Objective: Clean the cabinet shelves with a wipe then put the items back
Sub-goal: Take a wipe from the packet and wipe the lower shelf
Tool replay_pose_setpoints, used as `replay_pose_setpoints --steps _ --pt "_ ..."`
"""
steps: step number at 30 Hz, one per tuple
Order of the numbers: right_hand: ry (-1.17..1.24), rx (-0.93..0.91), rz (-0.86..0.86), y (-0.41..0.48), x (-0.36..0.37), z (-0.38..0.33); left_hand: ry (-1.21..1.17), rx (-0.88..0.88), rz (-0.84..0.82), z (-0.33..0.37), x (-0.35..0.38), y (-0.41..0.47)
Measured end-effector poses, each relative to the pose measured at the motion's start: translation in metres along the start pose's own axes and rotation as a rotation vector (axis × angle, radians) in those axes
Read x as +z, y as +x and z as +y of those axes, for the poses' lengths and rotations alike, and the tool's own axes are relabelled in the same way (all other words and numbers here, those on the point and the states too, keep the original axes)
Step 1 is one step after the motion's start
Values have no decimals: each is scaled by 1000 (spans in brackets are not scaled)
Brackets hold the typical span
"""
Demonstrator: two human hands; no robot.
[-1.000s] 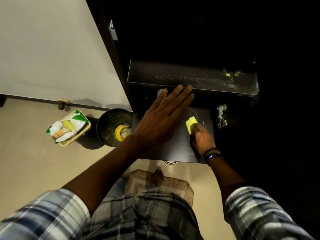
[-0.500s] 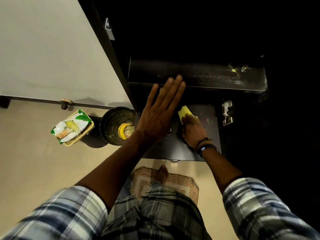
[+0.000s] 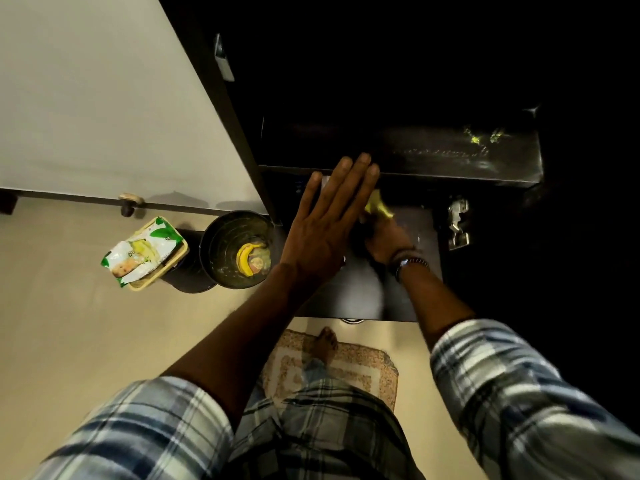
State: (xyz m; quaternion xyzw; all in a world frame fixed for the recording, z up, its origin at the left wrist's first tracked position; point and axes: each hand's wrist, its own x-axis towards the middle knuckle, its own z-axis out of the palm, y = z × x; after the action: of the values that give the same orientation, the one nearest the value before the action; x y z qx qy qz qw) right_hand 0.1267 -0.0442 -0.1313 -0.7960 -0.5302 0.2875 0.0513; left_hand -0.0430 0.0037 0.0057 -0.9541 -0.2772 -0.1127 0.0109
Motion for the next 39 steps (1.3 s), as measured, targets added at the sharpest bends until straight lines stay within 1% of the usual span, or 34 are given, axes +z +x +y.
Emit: replay_pose_setpoints --steps 1,2,5,6,9,12,15,17,19,20,22,23,25,27,29,32,34,37,39 --pt "25 -15 1 -16 13 -4 -3 -2 6 -1 1 0" --pt "52 11 9 -37 18 -9 -7 -1 9 -2 2 0" --pt "51 115 60 -97 20 -3 -9 4 12 -3 3 1" --pt "37 183 68 -111 20 6 -11 5 14 -3 4 1" --pt "-18 339 65 -104 8 36 -10 5 21 -1 7 1" --pt "33 410 72 -62 -11 45 -15 5 28 -2 7 1" --pt "104 321 90 -43 -15 34 -35 -10 6 0 4 1" --pt "119 205 73 -55 1 16 -56 -15 3 1 3 1" --pt "147 121 126 -84 27 -2 -65 -18 14 1 4 1" --pt "114 90 152 -103 41 -7 -62 -19 24 0 5 1" --pt "-4 48 134 -141 59 -9 -53 -16 37 0 7 1" --pt "-34 69 112 -157 62 -5 -54 -12 38 0 7 1" --pt "-47 176 106 -172 64 13 -60 -7 40 0 7 2" --pt "-92 272 114 -164 56 31 -66 -9 47 1 8 2" --pt "-141 312 123 -140 43 35 -75 -18 57 2 8 2" --pt "-56 263 193 -101 41 15 -78 -31 56 2 6 2" --pt "-16 223 144 -93 55 -11 -83 -33 41 2 4 1" --pt "30 96 70 -123 85 -41 -77 -40 29 3 2 1" --pt "-3 39 47 -155 92 -39 -73 -38 32 4 2 1"
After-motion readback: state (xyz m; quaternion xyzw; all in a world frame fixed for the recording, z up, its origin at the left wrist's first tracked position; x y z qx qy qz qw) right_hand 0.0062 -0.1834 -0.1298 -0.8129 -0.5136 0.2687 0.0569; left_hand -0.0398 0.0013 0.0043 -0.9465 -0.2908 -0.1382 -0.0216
